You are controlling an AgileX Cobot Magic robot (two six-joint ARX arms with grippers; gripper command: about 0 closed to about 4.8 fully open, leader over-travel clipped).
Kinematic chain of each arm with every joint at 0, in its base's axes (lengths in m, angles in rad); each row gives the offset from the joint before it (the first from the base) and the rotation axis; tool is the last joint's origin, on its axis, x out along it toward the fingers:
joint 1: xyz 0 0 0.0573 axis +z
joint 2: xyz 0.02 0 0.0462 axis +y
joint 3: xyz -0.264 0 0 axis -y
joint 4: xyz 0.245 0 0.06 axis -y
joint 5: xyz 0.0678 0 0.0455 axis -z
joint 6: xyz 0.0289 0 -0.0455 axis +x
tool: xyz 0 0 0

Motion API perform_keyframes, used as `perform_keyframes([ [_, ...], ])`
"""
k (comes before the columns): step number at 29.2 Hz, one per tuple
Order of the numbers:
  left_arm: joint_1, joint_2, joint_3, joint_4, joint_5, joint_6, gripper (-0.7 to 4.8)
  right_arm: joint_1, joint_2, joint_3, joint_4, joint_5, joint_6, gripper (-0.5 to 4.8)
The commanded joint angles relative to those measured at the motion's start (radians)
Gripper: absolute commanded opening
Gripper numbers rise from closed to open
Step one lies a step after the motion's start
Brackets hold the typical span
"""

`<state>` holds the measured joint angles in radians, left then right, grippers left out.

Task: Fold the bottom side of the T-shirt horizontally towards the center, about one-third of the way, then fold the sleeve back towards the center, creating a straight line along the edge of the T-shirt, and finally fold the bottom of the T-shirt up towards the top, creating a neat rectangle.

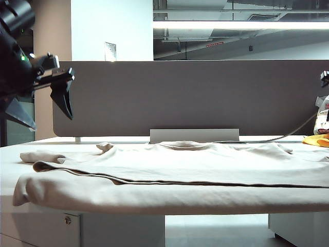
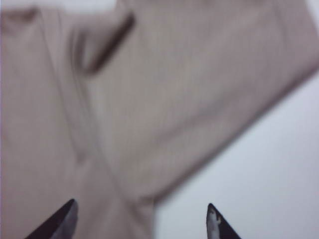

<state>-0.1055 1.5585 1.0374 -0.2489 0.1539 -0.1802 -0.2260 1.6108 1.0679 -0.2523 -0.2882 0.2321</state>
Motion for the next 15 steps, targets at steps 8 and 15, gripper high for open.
perform_keyframes([
  [8,0.093,0.197,0.179,-0.035,0.021,0.034,4.26,-0.076,0.196,0.203,-0.065,-0.002,0.001,3.27],
  [15,0.15,0.316,0.344,-0.143,0.022,0.077,4.26,-0.091,0.314,0.301,-0.079,-0.002,-0.006,3.27],
])
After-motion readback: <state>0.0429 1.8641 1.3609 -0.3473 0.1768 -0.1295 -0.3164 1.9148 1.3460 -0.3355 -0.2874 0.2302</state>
